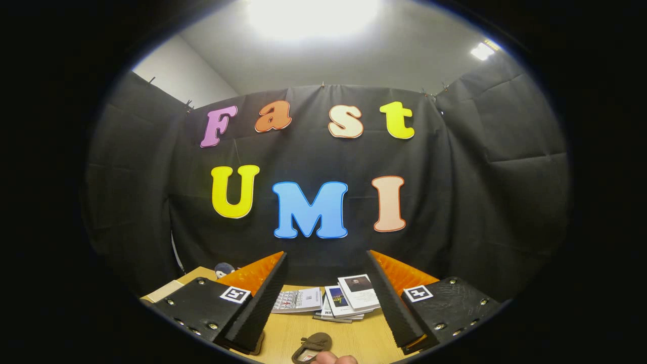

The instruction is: Open the storage box then place both shoes into the box .Put the left shoe in first, then the right shoe, with the right side of both shoes facing outward in a uniform manner.

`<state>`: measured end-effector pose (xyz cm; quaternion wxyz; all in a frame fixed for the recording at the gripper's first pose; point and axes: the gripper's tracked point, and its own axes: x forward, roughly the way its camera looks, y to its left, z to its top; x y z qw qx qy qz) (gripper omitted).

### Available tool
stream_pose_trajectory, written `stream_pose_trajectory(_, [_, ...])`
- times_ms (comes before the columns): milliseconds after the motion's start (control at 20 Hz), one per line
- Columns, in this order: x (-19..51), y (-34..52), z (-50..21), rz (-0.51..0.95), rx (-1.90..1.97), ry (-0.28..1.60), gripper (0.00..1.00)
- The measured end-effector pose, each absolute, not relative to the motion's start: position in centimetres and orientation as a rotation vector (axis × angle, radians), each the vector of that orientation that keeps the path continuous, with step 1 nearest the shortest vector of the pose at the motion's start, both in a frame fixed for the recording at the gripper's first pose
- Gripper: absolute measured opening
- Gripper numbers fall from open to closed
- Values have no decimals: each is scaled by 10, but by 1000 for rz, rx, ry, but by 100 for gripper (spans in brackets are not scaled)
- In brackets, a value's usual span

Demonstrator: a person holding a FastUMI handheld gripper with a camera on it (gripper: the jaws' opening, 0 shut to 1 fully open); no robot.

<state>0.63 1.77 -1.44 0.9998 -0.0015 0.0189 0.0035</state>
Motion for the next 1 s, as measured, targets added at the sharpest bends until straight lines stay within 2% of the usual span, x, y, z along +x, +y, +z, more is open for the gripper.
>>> stream_pose_trajectory(350, [19,51,-68,88,60,145,95])
stream_pose_trajectory(800, [34,151,-189,324,276,395,95])
stream_pose_trajectory(1000, [42,187,-242,382,306,512,98])
